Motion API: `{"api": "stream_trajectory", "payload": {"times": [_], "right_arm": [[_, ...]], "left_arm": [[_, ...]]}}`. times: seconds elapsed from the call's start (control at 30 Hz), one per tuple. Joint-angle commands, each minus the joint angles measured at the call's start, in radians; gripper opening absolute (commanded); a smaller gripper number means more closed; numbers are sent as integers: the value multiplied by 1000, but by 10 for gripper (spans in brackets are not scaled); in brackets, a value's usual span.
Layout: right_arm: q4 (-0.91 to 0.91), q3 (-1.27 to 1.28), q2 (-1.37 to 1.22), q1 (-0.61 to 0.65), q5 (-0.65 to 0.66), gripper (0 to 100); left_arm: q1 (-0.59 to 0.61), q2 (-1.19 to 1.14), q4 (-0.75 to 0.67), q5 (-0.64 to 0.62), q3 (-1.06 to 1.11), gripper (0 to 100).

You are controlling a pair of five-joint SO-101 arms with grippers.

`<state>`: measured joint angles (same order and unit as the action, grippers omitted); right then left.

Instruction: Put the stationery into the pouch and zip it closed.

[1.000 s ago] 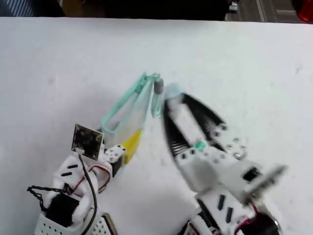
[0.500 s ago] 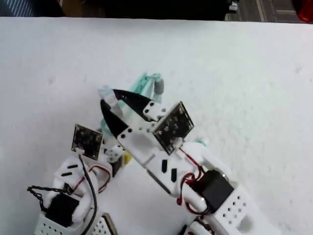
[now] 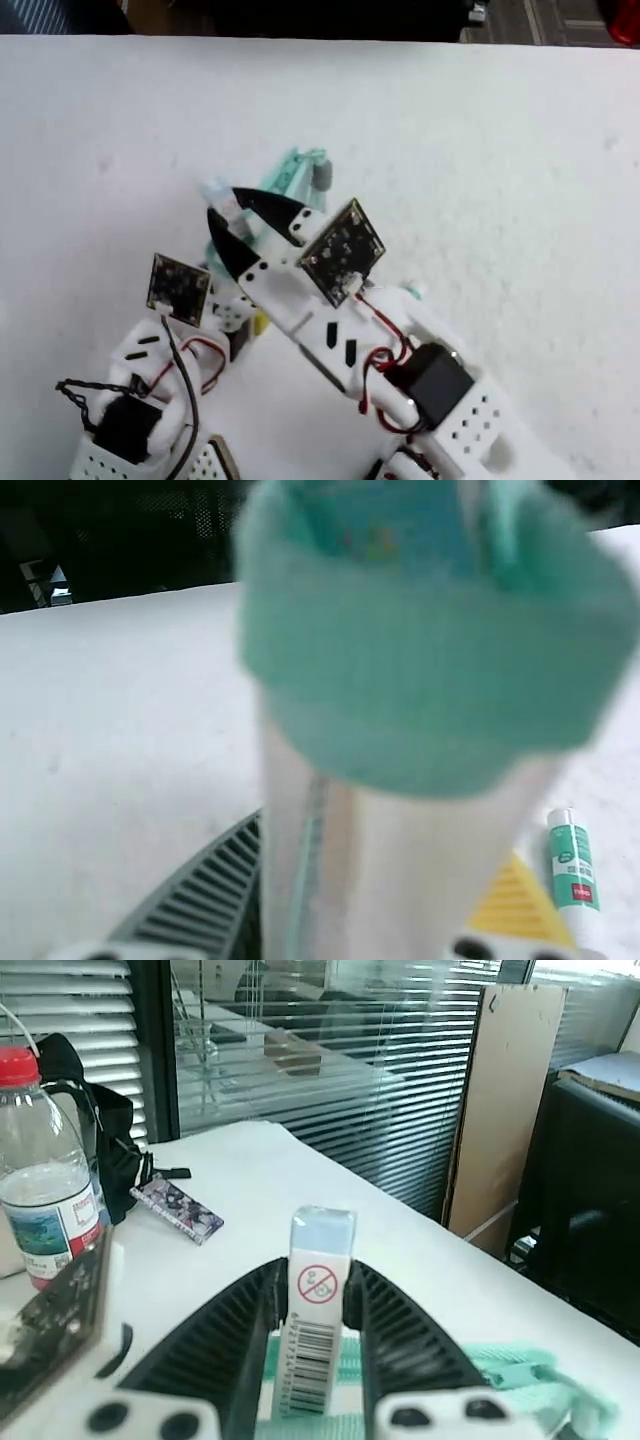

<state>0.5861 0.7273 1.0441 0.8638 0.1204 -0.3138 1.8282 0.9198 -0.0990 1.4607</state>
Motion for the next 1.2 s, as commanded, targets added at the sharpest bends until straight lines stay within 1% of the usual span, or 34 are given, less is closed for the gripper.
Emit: {"api": "stream_trajectory", "payload": {"times": [0.0,0.07,0.2,0.23,0.47,0.7,0.8,0.93,1.1,1.17], "right_arm": [[84,-23,28,-13,14,19],[114,-23,28,-36,14,53],[150,-29,28,-74,12,200],[153,-31,30,-77,12,219],[150,-31,107,-74,14,192],[147,-44,173,-91,14,191],[137,-95,157,-160,6,191],[113,-143,70,-236,6,190],[205,-181,7,-375,5,190],[245,-173,2,-456,5,190]], "left_arm": [[-12,2,11,3,-25,244],[-12,2,11,3,-25,244],[-12,2,12,3,-25,244],[-12,2,12,3,-25,244],[-10,2,14,3,-25,244],[-10,2,14,3,-25,244],[-10,2,14,2,-25,244],[-10,2,12,2,-25,246],[-10,2,14,8,-25,242],[-10,2,14,9,-25,208]]}}
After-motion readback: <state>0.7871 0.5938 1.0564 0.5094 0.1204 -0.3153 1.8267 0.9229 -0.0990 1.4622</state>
